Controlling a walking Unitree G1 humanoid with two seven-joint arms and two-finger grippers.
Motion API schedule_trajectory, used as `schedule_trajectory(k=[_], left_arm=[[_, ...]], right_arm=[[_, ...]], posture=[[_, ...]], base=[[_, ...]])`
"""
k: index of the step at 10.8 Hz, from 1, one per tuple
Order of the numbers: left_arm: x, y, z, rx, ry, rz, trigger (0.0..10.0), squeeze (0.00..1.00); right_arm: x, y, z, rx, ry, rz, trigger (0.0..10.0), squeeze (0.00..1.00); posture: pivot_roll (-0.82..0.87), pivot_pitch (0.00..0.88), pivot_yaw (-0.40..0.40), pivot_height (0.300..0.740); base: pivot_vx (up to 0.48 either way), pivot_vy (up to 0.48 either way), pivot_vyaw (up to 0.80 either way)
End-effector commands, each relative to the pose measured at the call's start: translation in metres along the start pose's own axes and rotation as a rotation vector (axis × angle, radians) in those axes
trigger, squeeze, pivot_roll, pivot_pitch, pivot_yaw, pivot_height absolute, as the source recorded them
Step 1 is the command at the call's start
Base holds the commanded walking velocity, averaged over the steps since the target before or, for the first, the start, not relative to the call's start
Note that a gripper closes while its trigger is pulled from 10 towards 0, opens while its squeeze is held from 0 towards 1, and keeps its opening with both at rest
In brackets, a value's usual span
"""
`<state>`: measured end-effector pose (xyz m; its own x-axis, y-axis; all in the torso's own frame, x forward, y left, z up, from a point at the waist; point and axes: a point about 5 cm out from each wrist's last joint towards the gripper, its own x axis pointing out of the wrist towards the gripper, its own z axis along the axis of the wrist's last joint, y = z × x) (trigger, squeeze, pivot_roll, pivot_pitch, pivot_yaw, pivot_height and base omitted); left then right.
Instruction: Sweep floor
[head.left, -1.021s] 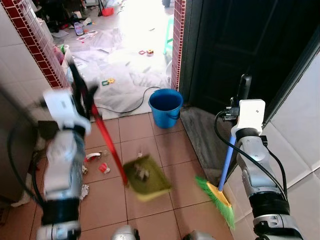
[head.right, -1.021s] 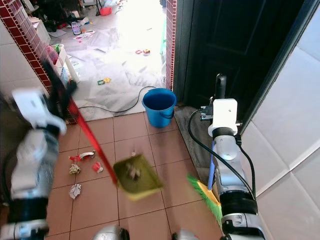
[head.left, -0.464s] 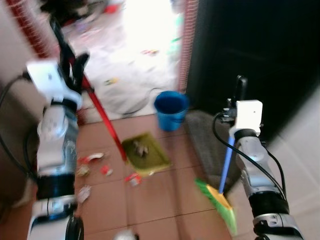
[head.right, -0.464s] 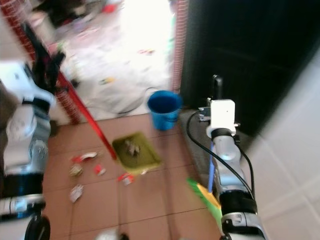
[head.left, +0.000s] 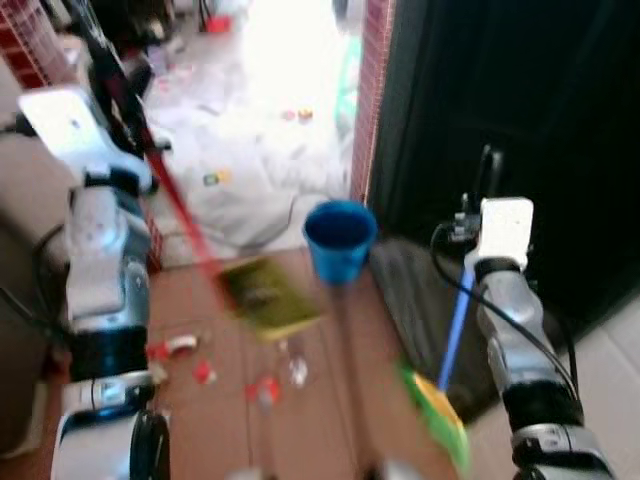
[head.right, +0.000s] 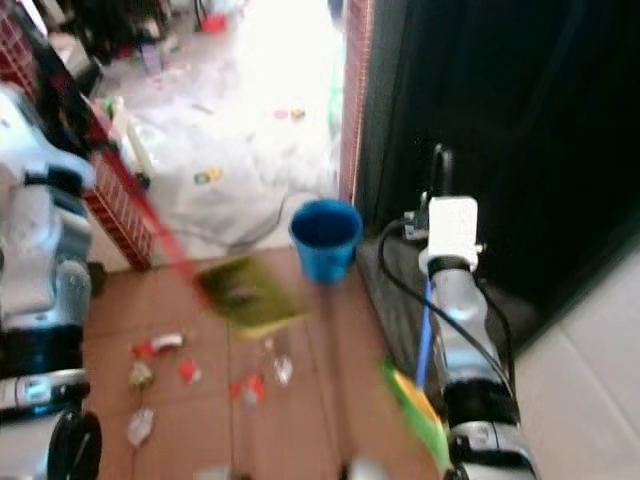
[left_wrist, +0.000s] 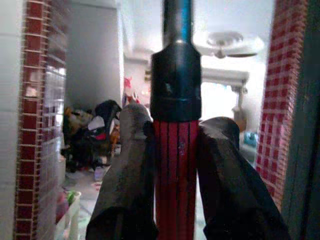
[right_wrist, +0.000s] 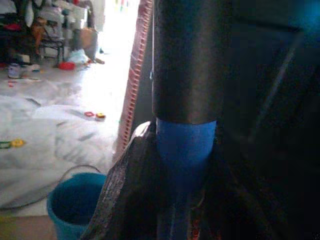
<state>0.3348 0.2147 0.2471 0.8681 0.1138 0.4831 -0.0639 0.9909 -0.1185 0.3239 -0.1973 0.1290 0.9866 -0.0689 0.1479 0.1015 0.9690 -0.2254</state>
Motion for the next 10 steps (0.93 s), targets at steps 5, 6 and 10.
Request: schedule_trajectory(k=[5,6,10], left_arm=[[0.0118,0.006,0.0295,0.009,-0.14,0.044,10.0,0.0],[0.0115,0.0056,0.0287,0.008,-0.136,0.044,10.0,0.0],[0.011,-0.0007,0.0264,0.009,-0.127,0.038,10.0,0.0]], right_arm=[[0.0029,0.0108,0.0098,-0.017,-0.054,0.041,10.0,0.0],[0.0031,0.0124,0.01,-0.016,-0.055,0.043,10.0,0.0],[0.0028,0.0161,0.0081,-0.008,-0.05,0.05,10.0,0.0]], posture=[[-0.04,0.0,0.04,0.74],[-0.04,0.0,0.041,0.74],[-0.03,0.0,0.044,0.74]], base=[[0.447,0.0,0.0],[0.48,0.0,0.0],[0.48,0.0,0.0]])
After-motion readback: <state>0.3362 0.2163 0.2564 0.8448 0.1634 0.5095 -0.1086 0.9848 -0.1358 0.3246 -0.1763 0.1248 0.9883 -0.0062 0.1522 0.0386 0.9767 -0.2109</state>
